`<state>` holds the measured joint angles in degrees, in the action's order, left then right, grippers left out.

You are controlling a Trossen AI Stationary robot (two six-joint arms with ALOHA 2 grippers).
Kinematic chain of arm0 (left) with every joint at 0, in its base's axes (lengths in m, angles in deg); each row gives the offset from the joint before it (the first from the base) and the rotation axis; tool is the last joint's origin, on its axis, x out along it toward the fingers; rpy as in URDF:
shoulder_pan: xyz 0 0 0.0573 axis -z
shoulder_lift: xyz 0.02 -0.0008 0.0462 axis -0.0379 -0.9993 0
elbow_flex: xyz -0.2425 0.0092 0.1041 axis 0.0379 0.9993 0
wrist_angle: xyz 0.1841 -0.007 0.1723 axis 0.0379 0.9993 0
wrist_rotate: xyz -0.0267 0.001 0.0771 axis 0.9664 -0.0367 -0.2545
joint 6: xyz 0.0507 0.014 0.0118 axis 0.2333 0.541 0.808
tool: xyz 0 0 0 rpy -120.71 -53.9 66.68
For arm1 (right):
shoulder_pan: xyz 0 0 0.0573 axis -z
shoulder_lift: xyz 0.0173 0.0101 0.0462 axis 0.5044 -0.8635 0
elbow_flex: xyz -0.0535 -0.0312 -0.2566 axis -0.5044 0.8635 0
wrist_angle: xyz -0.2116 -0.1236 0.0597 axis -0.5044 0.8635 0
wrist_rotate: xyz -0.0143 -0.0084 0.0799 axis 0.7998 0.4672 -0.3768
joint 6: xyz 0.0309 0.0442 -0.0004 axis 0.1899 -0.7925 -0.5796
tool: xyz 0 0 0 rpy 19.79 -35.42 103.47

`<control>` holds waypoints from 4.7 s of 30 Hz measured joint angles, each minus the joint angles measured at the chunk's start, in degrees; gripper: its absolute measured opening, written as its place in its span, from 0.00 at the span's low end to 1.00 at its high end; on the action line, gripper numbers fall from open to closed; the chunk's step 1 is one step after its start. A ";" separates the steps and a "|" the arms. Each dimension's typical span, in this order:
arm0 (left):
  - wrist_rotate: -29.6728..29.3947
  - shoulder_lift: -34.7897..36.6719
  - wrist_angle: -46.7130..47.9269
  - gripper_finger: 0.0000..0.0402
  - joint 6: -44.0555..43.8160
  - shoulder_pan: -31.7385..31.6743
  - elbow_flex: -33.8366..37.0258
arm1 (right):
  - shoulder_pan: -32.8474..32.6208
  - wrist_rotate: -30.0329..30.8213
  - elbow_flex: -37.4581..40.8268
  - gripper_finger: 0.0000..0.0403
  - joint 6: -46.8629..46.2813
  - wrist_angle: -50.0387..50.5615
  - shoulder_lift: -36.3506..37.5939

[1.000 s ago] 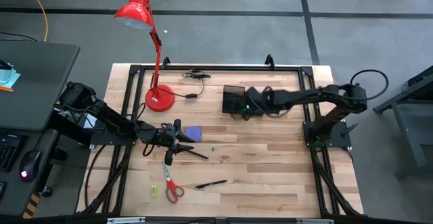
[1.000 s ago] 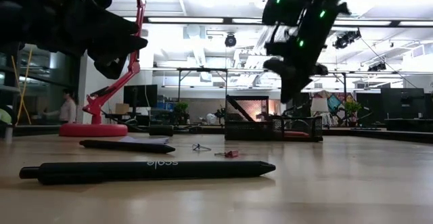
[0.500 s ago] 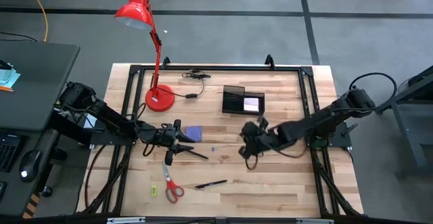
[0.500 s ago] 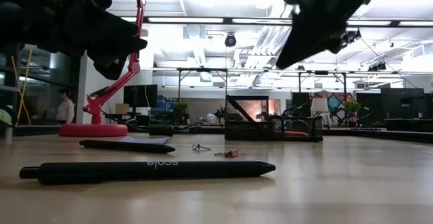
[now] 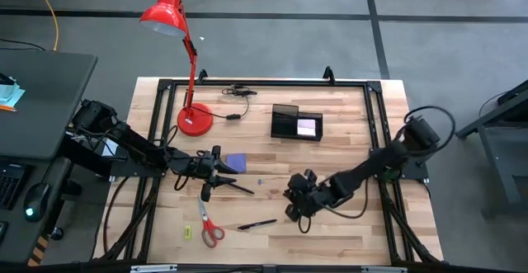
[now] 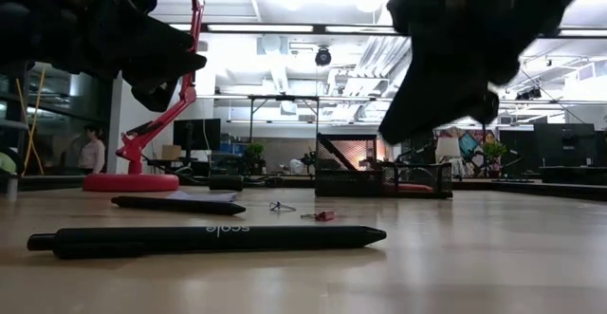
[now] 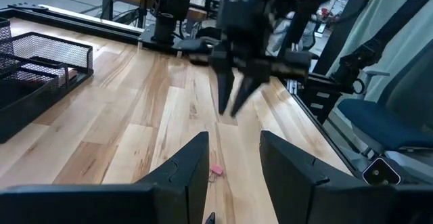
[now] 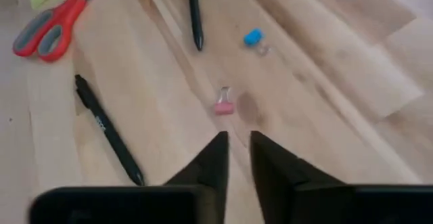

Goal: Pick and place office supplies into organizer
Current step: Put the pink binder clip into the black desk organizer

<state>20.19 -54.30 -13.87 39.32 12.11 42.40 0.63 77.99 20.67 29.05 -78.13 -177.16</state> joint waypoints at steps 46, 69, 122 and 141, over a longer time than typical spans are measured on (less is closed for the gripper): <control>0.00 -0.02 0.46 0.29 0.62 0.00 0.00 | -2.94 18.33 0.00 0.54 12.53 -21.00 -14.89; -0.02 -0.02 0.87 0.29 0.61 0.00 0.02 | -3.86 24.96 -0.02 0.54 19.80 -35.85 -24.12; -0.03 -0.02 0.88 0.29 0.60 0.00 0.02 | -2.53 28.02 0.11 0.11 26.50 -42.73 -22.66; -0.04 -0.02 0.83 0.29 -0.44 0.00 0.02 | 8.80 35.74 0.02 0.10 15.43 -20.27 -4.19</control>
<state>20.14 -54.32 -13.04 38.89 12.11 42.42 9.43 113.73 20.69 44.47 -98.41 -181.35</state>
